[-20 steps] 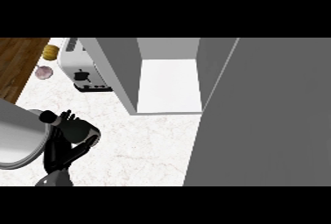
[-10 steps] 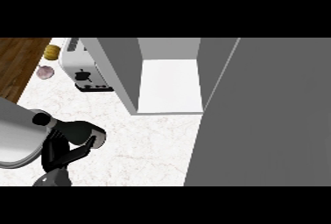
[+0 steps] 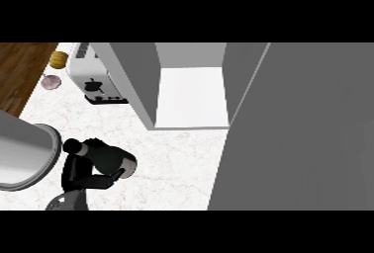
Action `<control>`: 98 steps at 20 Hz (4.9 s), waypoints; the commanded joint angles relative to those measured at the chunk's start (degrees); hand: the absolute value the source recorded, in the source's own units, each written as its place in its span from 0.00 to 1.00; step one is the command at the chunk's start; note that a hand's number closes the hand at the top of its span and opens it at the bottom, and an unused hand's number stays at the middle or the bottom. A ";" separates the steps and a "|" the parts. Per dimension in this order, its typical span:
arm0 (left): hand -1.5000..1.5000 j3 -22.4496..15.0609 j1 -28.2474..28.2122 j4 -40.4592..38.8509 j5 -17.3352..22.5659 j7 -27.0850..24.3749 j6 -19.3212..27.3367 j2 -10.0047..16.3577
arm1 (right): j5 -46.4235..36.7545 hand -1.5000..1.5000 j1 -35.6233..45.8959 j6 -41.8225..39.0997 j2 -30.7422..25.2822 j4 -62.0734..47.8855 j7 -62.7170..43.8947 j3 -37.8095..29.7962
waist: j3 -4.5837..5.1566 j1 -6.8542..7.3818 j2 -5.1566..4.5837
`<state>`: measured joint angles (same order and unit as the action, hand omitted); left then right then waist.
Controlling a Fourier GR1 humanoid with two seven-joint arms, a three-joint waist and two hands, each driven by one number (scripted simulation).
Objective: Pick up the wine, place it into the cabinet and close the cabinet
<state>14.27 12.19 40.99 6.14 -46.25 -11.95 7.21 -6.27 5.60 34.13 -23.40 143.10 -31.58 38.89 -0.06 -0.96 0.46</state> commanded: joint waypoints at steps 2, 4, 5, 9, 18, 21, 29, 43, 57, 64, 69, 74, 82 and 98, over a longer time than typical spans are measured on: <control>1.00 -5.40 1.15 3.04 -1.21 4.17 -7.99 -0.19 | -3.50 0.00 -2.24 0.30 -1.17 6.26 -1.16 0.69 | 0.07 0.09 -0.08; 1.00 -7.91 -2.09 6.17 -1.99 5.14 -9.76 -1.12 | -2.13 0.00 -1.44 0.27 -1.99 8.61 -3.40 -1.66 | 0.06 0.47 -0.04; 1.00 -8.65 -4.84 9.05 -1.48 4.78 -11.31 -1.44 | -5.31 0.00 -2.75 0.85 -2.13 9.01 -2.29 1.71 | 0.06 0.50 0.18; 1.00 -10.83 -6.22 17.01 -1.22 10.37 -8.59 -3.95 | -2.87 0.00 -6.32 0.18 -3.98 10.46 0.49 -0.38 | 0.00 0.72 -0.02; 1.00 -19.33 -11.09 32.79 2.84 21.26 -4.79 -7.13 | -3.34 0.00 -5.85 1.74 -5.76 13.67 -2.96 -0.41 | 0.11 0.38 0.06; 1.00 -21.78 -16.82 41.00 2.85 23.67 -3.30 -7.17 | -5.39 0.00 -8.89 2.21 -5.44 10.99 1.88 1.83 | 0.06 0.67 0.00; 1.00 -28.21 -11.00 41.77 2.79 25.48 11.41 -7.20 | -2.33 0.00 -10.20 2.14 -7.73 12.99 2.81 1.48 | 0.11 0.29 -0.14; 1.00 -24.94 3.51 32.53 0.50 27.90 17.68 -4.46 | 1.37 0.00 -11.10 2.09 -10.16 14.15 4.33 -2.34 | 0.11 0.05 -0.29; 1.00 -27.13 20.64 14.68 5.23 27.58 25.19 -7.18 | 2.47 0.00 -11.31 1.34 -9.49 12.17 7.01 -1.37 | 0.14 -1.05 -0.47; 1.00 -28.06 27.27 3.34 12.05 22.84 26.25 -7.20 | 5.57 0.00 -13.75 0.05 -9.49 10.44 12.29 -1.96 | 0.13 -2.09 -0.88; 1.00 -28.17 32.36 -3.05 14.05 21.64 27.34 -7.21 | 2.75 0.00 -17.75 0.70 -8.85 11.18 14.68 2.68 | 0.12 -2.95 -0.65; 1.00 -29.91 37.93 -10.93 13.76 20.78 31.19 -7.21 | 8.70 0.00 -15.88 -1.49 -10.39 10.79 14.52 -3.48 | 0.08 -3.29 -1.20; 1.00 -26.04 45.65 -21.56 16.53 22.59 31.50 -7.21 | 6.29 0.00 -18.13 -1.57 -8.35 7.67 20.23 0.42 | 0.12 -3.99 -1.51; 1.00 -22.40 52.57 -32.13 17.67 18.51 34.90 -5.45 | 8.85 0.00 -21.45 -5.11 -10.74 9.33 23.30 0.14 | 0.12 -5.75 -2.14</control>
<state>-8.42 62.31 10.98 24.43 -27.87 21.44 1.02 -0.36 -13.10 30.00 -32.27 143.21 -5.34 38.58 0.06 -6.43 -1.62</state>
